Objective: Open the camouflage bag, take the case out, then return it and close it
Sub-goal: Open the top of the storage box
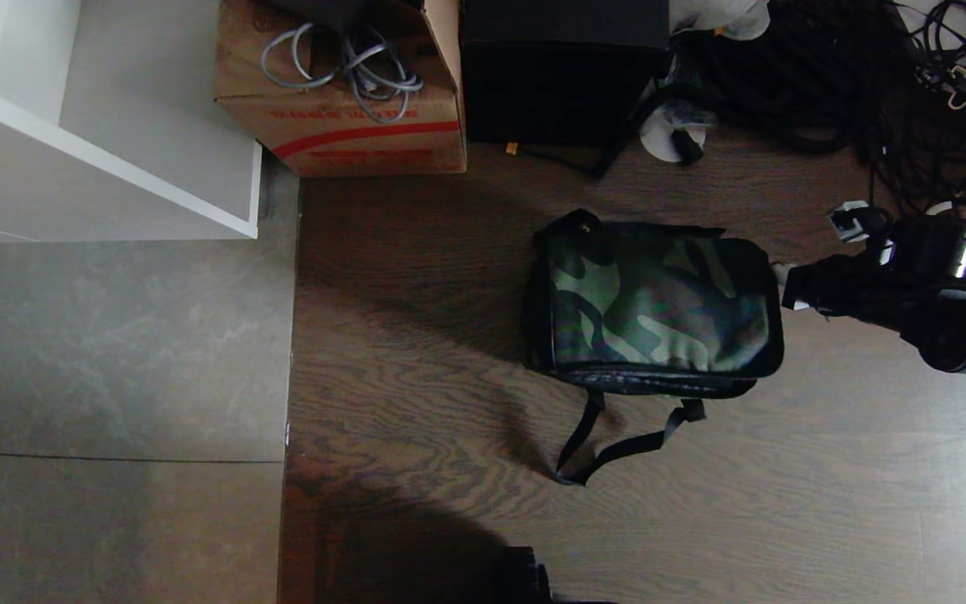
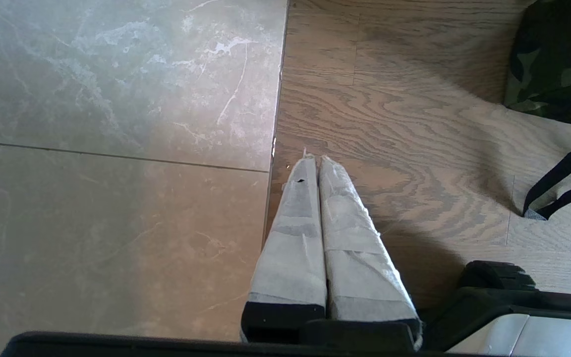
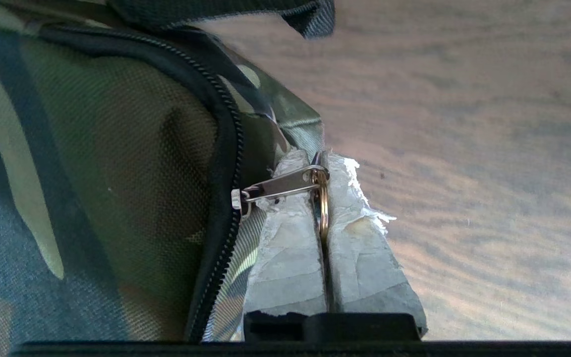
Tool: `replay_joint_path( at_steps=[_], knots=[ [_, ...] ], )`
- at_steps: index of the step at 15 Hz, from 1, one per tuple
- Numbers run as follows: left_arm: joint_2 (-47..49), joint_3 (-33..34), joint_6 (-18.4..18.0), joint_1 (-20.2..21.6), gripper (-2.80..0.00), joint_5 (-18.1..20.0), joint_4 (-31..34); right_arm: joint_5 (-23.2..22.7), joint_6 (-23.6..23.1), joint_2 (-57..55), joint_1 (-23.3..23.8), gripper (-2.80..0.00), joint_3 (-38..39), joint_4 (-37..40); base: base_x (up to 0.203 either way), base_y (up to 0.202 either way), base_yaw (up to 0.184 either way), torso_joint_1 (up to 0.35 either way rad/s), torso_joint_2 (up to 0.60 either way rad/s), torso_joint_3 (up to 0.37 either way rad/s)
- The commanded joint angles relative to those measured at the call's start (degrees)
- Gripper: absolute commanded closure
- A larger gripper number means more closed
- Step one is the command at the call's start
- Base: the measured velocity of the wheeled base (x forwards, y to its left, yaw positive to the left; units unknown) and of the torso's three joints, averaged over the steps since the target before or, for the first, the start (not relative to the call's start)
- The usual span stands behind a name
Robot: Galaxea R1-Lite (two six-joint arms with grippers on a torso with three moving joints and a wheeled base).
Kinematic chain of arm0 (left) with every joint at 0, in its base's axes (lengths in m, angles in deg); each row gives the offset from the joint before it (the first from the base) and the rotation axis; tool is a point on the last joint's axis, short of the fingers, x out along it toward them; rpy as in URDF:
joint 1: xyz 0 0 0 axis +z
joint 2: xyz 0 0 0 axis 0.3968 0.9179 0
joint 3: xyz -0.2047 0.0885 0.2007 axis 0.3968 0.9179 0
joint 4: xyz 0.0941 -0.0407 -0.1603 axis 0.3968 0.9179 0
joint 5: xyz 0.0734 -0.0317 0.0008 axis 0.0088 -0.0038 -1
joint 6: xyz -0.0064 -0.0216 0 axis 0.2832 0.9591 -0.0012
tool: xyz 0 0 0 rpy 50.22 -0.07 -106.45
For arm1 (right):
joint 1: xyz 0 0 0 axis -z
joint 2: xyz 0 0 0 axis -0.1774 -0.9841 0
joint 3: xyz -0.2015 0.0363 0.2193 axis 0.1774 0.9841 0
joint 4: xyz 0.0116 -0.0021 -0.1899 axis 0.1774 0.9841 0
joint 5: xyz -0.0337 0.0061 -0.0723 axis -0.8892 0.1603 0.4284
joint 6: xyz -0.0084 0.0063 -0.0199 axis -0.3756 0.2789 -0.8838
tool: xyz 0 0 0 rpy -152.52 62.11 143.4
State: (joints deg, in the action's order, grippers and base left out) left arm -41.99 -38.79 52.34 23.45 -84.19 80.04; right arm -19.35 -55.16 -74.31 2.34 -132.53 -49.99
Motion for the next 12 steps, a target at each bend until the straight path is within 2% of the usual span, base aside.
replay_joint_path(
  at_steps=[1, 7, 12],
  knots=[
    [0.0, 0.62, 0.06, 0.01, 0.0, -0.02, -0.03, -0.21, -0.03, 0.07, -0.16, 0.0, -0.73, -0.56, 0.0, 0.0, 0.0, 0.0, 0.0, 0.0],
    [0.0, 0.62, 0.06, 0.01, 0.0, -0.02, -0.03, -0.56, -0.53, 0.21, 0.01, 0.0, 3.97, -1.34, 0.0, 0.0, 0.0, 0.0, 0.0, 0.0],
    [0.0, 0.62, 0.06, 0.01, 0.0, -0.02, -0.03, -0.73, -0.12, 1.39, 2.21, 0.0, 6.12, -1.51, 0.0, 0.0, 0.0, 0.0, 0.0, 0.0]
  ],
)
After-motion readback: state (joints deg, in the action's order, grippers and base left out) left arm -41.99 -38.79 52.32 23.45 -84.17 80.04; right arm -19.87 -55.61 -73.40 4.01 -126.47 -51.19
